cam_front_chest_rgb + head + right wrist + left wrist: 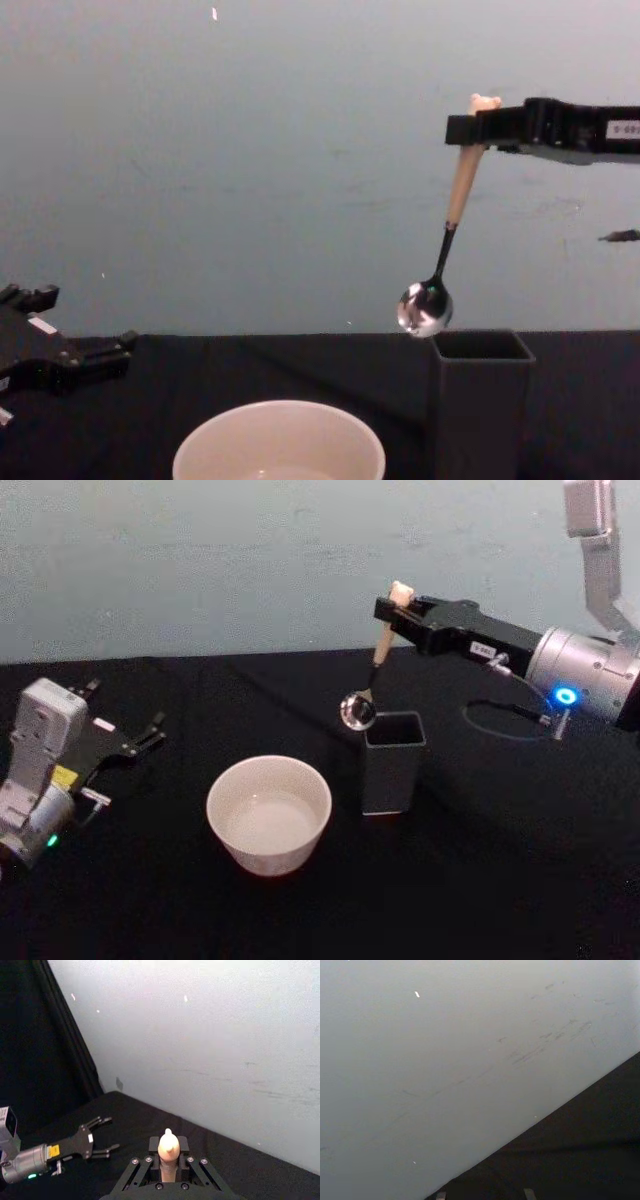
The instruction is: Pick up the stirring spoon with one hand, stir inside the cup, then place it back in its original position.
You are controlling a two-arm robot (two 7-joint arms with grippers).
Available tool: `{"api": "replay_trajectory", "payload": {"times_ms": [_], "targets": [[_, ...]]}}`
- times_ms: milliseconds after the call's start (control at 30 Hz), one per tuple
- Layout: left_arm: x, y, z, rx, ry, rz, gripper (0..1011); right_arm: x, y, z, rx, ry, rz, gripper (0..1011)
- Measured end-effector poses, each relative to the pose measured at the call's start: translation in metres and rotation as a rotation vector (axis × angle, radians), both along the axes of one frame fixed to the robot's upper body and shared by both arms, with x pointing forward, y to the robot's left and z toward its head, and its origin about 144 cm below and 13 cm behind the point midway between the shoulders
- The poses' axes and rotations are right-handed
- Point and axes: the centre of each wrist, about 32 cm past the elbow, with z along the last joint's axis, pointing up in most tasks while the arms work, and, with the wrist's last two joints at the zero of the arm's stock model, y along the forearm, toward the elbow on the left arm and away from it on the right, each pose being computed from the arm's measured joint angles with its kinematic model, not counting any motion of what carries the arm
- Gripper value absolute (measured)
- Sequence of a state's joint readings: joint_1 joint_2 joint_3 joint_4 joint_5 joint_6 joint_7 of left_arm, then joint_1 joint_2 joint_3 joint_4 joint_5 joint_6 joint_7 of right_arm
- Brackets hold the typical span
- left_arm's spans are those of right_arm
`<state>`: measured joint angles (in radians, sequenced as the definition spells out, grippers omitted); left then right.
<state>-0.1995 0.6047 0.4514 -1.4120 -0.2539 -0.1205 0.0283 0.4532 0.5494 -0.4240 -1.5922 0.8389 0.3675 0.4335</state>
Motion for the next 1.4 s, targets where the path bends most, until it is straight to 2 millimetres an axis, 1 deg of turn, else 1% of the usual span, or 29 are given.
{"api": "replay_trajectory", "payload": {"times_ms": [267, 600, 967, 1400], "targets": [[0.0, 0.0, 0.0, 0.0, 0.0, 0.0, 1001, -0.001, -0.011, 0.004, 0.012, -0.014, -0.023, 211], [0.0, 0.0, 0.0, 0.0, 0.0, 0.0, 1001, -0.005, -0.022, 0.001, -0.013, -0.026, -0.031, 211], [0.0, 0.0, 0.0, 0.0, 0.0, 0.0, 1001, -0.009, -0.024, -0.005, -0.042, -0.027, -0.005, 211], [0.0, 0.0, 0.0, 0.0, 0.0, 0.0, 1001, -0.009, -0.025, -0.021, -0.069, -0.012, -0.018, 211]]}}
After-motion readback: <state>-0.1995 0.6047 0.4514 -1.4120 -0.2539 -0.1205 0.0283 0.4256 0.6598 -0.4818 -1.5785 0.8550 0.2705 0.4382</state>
